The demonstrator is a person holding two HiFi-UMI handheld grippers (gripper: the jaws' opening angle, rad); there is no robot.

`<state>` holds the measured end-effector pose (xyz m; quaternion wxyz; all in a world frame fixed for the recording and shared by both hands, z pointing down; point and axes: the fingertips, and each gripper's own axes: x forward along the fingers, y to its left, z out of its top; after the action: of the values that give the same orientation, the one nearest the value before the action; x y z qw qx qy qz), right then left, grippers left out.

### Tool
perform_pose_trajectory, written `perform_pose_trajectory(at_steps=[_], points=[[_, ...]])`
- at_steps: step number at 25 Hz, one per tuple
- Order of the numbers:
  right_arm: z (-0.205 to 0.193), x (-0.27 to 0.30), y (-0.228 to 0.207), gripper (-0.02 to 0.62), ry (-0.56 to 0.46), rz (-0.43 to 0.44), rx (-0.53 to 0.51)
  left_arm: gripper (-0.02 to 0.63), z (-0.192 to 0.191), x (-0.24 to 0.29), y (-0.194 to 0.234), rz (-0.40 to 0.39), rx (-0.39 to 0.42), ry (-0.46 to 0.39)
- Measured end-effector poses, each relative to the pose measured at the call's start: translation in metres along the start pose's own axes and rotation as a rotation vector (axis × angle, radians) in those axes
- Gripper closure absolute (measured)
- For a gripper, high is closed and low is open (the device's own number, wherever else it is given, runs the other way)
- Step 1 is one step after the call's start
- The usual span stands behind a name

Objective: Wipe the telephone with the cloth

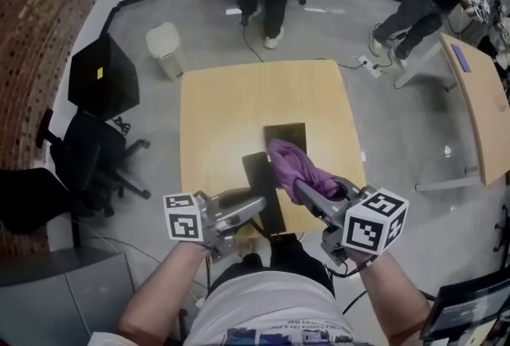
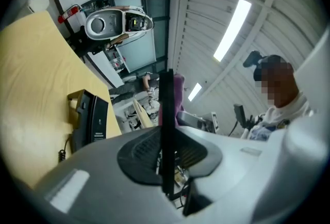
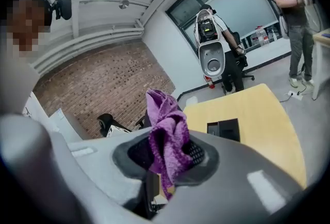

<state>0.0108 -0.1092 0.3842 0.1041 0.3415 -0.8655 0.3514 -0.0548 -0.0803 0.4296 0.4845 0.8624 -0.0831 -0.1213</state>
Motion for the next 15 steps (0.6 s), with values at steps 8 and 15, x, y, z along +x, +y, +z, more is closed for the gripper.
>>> perform_pose_trajectory(at_steps=[8, 15], points=[[-0.011, 0.013, 0.014, 0.511, 0.022, 0.049, 0.029, 0.521, -0.006, -0.005, -0.004, -0.029, -0.022, 0.001], [-0.039, 0.006, 0.018, 0.511, 0.07, 0.043, 0.057, 0.52, -0.001, -0.011, 0.0, -0.024, -0.03, 0.0]])
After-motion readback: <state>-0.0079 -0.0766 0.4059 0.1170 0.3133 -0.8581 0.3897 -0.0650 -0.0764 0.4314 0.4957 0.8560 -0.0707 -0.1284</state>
